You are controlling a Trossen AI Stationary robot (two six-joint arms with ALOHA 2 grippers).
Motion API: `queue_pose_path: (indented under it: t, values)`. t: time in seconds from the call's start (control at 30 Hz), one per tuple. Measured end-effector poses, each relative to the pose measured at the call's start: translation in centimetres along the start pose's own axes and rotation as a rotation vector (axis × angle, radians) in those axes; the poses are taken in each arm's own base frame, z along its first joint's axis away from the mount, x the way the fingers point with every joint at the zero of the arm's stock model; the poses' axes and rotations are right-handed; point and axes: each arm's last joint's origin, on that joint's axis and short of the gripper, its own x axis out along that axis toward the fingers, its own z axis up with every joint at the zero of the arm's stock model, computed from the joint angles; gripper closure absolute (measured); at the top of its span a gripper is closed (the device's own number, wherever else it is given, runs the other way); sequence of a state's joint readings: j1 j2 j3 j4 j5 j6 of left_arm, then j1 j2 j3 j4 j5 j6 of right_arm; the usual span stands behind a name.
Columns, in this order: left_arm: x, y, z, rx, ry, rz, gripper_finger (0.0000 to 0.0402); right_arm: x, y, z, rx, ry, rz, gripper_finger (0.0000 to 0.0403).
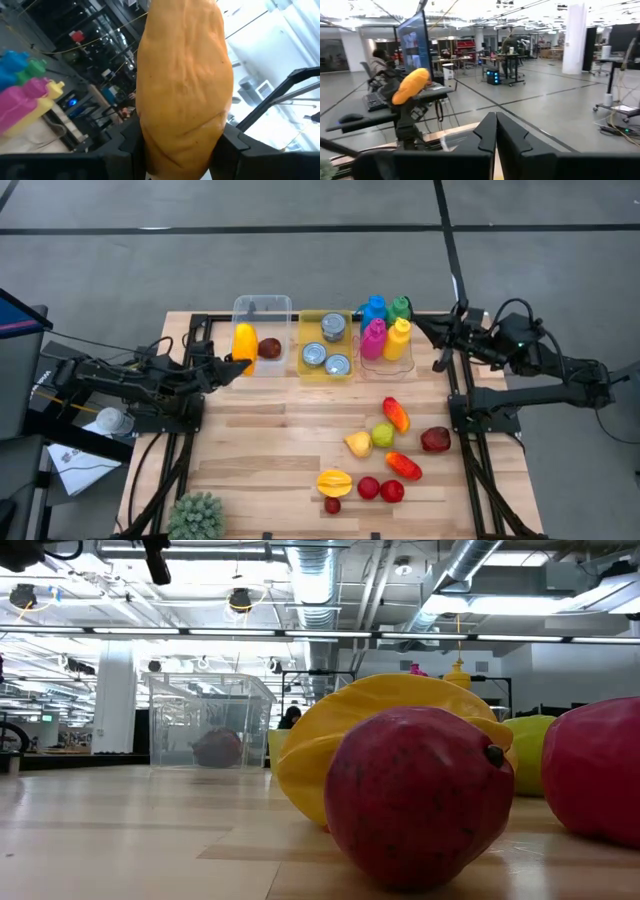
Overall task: Pick & Place Food Item
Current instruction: Put the yellow mango into the transparent container
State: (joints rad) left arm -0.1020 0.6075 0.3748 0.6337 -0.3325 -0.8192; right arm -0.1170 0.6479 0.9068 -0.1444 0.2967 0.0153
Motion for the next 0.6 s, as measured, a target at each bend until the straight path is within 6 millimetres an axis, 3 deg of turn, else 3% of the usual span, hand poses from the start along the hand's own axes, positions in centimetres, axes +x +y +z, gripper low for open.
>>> queue_pose_path:
  t: [0.33,0.47,0.6]
  values:
    - [0.1,0.4,0.4,0.033,-0.007,0.02,0.0262,1.0,-0.4,-0.4,-0.01,0.022,-0.069,0.0399]
    - [0.3,2.2,1.1,0.161,-0.061,0.184,0.0263,1.2,-0.6,-0.5,-0.026,0.028,-0.087,0.0401]
    - [0.8,4.3,2.6,0.27,-0.012,0.455,0.0264,1.3,-0.8,-0.4,-0.036,0.014,-0.101,0.0401]
